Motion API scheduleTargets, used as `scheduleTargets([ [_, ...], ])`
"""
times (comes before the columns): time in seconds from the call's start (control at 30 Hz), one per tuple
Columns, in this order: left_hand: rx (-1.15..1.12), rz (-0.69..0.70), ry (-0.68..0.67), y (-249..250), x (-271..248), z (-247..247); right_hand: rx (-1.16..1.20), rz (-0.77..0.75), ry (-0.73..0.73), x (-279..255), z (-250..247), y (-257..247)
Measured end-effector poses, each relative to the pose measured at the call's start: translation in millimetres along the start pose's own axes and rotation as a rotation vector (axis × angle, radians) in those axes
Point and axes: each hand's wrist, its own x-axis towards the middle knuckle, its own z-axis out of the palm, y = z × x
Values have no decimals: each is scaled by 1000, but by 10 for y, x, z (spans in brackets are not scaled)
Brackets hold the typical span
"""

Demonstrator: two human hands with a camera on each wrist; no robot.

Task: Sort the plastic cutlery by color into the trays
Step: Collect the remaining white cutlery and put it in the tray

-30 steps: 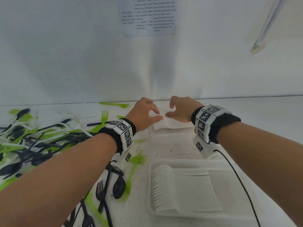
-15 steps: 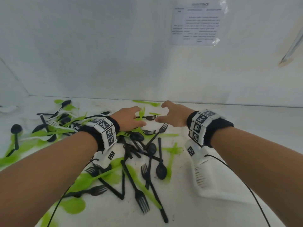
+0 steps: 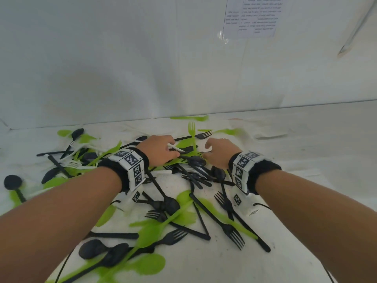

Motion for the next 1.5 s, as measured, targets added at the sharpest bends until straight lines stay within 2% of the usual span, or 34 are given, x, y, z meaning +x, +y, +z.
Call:
scheduleTargets([
  [0.23,-15,16,17,-96,180,32,66,104,94,439,-123,70],
  [0.43,-34,-20,28,-197,279,54,-127,138,-52,920,-176,75],
  [0.5,-45,-36,44,-240,306,54,-138,156,-43,1026,-136,120],
  [0.63,-36,-47,78,-282,343,65,-125,71,30,1101,-107,193],
  [0.87,-60,-45,150,-216,235,87,144,-81,258,1023,-108,53],
  [1.0,-117,-49,222,-158,102,43,477,-195,290,807,-86,-175],
  [1.1,-261,-77,312,-124,-15,-9,587,-307,203,618,-84,-443],
  [1.2,-369,-127,391,-164,-155,-64,438,-331,82,484,-16,-733],
  [1.37,-188,-267,362,-464,-582,-116,316,-256,-75,300,221,-1041],
  [1.5,-111,-339,336,-792,-942,-55,263,-256,-89,285,329,-1098],
])
